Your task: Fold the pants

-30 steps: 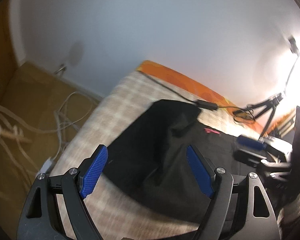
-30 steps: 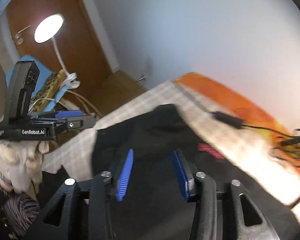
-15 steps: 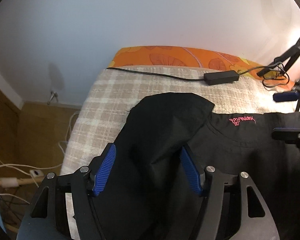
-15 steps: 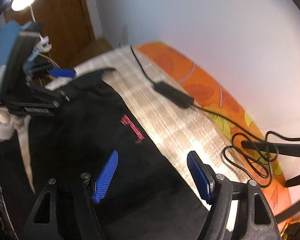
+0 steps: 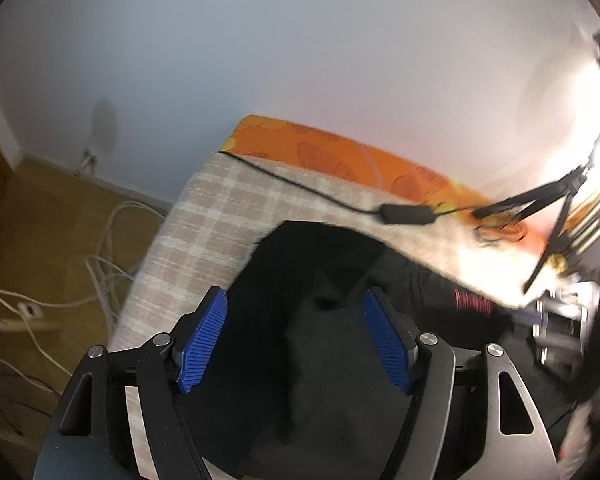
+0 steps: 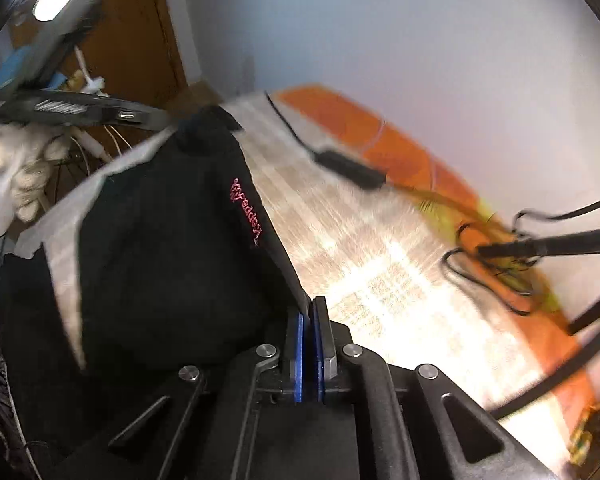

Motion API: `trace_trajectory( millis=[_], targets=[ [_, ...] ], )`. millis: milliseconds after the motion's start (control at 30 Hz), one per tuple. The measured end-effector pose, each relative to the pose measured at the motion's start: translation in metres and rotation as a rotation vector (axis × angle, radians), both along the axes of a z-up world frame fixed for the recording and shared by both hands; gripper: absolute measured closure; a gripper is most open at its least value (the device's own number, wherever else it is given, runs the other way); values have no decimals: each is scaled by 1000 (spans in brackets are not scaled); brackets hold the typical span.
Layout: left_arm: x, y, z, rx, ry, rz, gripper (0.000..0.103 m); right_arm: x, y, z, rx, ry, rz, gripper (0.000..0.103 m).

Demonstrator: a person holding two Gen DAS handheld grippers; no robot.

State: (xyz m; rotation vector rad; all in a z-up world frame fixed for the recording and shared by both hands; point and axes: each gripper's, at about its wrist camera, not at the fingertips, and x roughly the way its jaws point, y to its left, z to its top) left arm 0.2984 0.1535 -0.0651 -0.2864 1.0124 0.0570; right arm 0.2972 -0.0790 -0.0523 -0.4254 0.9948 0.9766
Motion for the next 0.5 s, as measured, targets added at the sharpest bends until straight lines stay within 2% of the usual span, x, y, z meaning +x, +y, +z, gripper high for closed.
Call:
trace_trajectory(
  millis=[67, 133, 267, 433, 500],
  targets=[
    [3, -5, 8, -36, -3, 0, 30, -26, -5, 21, 28, -34, 26, 101],
    [5, -13, 14, -53, 3, 4, 26, -50, -8, 32, 13, -80, 40, 102],
    [5, -34, 18, -84, 53, -7, 26, -85, -7, 34, -29, -148, 68, 102],
    [3, -74, 12, -27, 139, -99, 26, -120, -5, 26, -41, -174, 97, 102],
    [3, -91, 4, -10, 187, -142, 26, -136, -2, 22, -61, -222, 120, 102]
  ],
)
